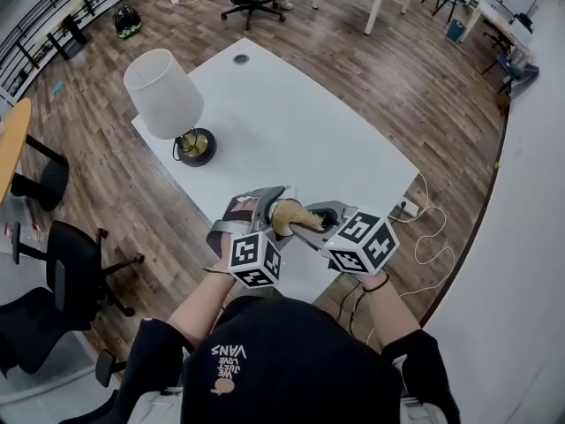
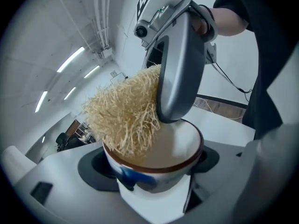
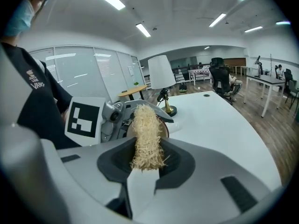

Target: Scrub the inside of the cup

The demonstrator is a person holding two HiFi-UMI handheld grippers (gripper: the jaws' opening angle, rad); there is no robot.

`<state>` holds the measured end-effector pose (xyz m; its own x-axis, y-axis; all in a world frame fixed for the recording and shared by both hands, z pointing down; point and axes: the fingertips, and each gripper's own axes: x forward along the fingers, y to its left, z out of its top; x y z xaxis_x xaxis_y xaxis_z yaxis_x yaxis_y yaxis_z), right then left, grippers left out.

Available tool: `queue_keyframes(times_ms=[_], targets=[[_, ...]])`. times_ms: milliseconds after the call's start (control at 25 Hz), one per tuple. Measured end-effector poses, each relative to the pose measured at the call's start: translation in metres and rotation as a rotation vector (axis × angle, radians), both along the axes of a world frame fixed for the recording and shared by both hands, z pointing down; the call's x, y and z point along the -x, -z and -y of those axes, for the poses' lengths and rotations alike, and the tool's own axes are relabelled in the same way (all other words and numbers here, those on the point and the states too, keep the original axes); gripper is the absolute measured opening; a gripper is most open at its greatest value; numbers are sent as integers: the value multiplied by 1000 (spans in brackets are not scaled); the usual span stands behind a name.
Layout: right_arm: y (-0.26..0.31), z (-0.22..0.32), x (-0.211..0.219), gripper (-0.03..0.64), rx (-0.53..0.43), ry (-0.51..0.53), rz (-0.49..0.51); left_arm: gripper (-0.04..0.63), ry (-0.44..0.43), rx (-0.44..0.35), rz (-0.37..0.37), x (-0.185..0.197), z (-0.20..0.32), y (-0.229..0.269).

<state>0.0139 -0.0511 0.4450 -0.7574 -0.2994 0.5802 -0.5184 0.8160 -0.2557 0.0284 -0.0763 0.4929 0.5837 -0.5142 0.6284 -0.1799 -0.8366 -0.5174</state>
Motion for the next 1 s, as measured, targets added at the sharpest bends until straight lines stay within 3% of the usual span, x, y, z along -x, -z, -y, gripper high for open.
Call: queue_keyframes(times_ms=[200, 360, 480, 600, 760, 1000], targets=[[-7, 4, -12, 100, 6, -18, -48, 422, 6, -4, 11, 5, 1, 0], [-19, -15, -11, 100, 53, 41, -92, 422, 10, -8, 27, 8, 3, -4], [-24, -27, 4, 100, 97, 93, -67, 422, 2, 2, 36, 7, 3, -10], [-21, -25, 14, 100, 119, 90, -5, 422, -2, 28, 26, 7, 2, -16], [-16, -3, 14, 100, 124, -31, 144, 422, 11, 65, -20, 7, 5, -21], [4, 27, 9, 100, 48, -182, 407, 422, 77, 202, -265, 4, 26, -14]])
